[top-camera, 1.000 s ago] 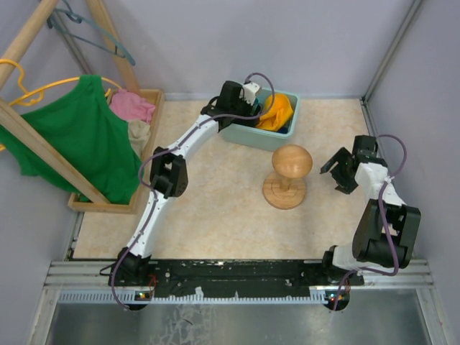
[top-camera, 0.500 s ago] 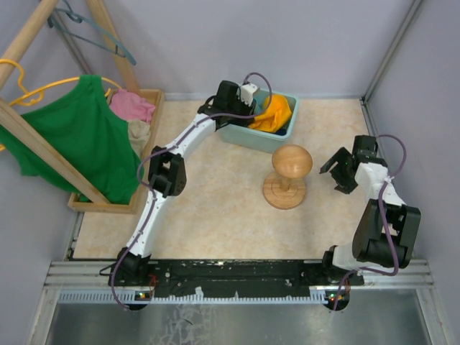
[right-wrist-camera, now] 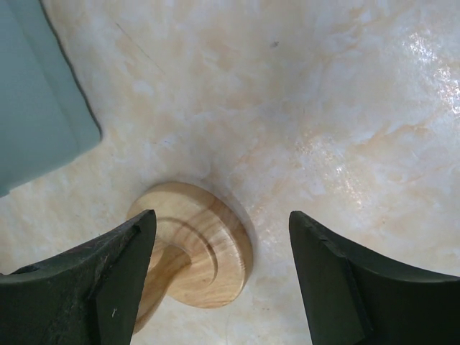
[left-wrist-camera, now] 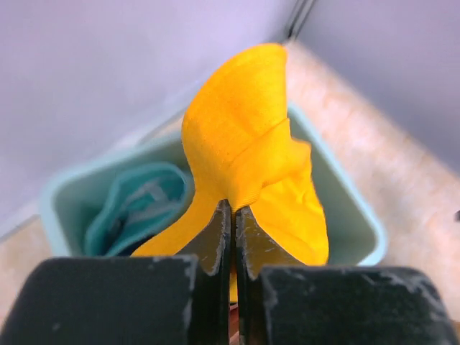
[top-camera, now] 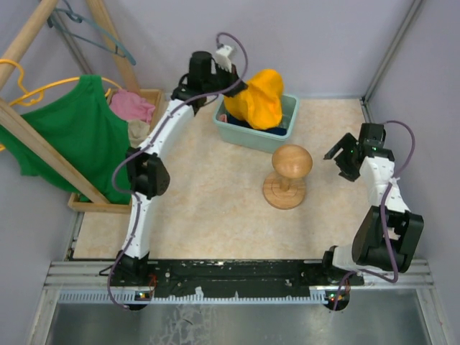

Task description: Stack the hats

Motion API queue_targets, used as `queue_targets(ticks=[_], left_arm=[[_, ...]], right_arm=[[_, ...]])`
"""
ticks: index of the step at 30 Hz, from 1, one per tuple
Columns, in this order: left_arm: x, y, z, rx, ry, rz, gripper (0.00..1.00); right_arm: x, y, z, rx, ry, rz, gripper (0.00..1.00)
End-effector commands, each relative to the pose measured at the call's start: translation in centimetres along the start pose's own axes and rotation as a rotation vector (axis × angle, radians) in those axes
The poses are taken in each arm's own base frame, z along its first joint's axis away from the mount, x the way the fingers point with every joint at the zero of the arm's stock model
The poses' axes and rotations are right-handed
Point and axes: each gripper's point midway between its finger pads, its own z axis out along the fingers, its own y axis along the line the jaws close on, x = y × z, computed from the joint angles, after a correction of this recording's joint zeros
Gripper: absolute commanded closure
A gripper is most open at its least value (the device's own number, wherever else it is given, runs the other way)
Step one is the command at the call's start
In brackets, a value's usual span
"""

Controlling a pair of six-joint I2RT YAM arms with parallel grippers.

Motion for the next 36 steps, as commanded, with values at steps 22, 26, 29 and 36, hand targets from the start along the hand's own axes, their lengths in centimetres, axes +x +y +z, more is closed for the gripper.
queue_targets(ticks=[22,26,29,36], left_arm=[[-19.3,-21.4,-19.8,0.825,-0.095,-0.658,1.0],[-18.4,-26.8,-21.7,0.902,0.04,-0.725,1.0],[-16.6,-29.5,-22.6,0.898,0.104,-0.763,1.0],[-10.7,-29.6,-22.5,0.766,0.191,-0.783,1.0]], right_arm=[[-8.6,10.9,-15.2,-0.381,-0.36,-0.117,0.25],[-12.1,4.9,-14.1,-0.151,-0.41,0.021,0.25],[-13.6,1.1,-14.0,-0.037,-0.445,0.103,0.25],[-12.8,-0.4,-14.5,-0.047,-0.455,0.168,0.26]])
